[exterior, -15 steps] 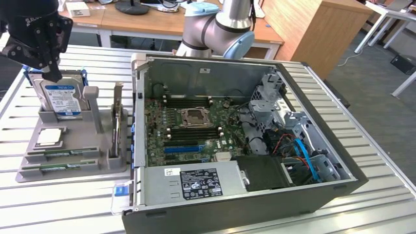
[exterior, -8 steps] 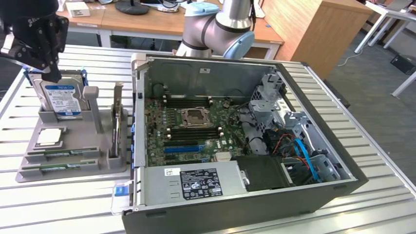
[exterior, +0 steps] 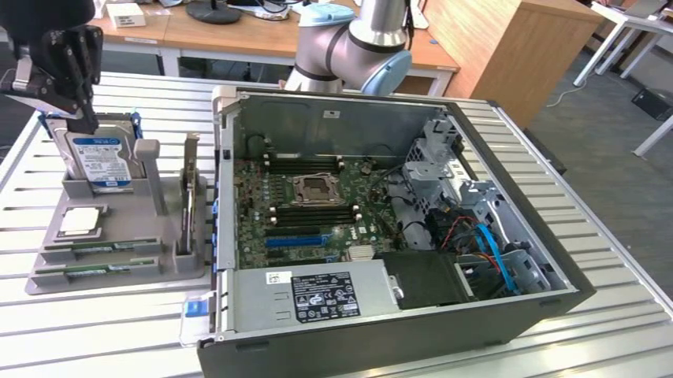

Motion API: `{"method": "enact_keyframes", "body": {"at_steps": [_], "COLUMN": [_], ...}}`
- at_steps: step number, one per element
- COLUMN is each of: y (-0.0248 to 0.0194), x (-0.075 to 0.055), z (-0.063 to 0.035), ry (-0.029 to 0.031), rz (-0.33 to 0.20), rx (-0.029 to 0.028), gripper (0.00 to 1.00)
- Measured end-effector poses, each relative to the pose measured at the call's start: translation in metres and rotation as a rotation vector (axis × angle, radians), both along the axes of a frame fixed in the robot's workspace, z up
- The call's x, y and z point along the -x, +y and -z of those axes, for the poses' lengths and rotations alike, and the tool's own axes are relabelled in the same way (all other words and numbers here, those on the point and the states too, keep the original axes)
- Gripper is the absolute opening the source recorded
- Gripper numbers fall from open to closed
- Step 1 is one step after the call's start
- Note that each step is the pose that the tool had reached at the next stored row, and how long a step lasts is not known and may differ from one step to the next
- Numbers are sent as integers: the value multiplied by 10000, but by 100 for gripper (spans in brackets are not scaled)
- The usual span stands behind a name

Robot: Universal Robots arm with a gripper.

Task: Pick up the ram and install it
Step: 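Pick up the ram and move it above insertion slot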

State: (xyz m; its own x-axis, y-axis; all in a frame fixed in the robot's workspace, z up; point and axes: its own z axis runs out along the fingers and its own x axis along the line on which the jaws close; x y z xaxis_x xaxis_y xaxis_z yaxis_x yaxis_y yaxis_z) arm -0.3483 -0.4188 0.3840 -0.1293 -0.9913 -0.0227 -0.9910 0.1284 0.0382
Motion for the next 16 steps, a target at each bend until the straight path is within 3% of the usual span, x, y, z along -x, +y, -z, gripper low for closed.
{"method": "enact_keyframes", "body": {"at_steps": [7, 16], "y": [0, 0], "x": [0, -34], "z": [6, 7], "ry": [1, -1], "rz": [-1261, -1360], "rx": [0, 0], "gripper": [11, 11]}}
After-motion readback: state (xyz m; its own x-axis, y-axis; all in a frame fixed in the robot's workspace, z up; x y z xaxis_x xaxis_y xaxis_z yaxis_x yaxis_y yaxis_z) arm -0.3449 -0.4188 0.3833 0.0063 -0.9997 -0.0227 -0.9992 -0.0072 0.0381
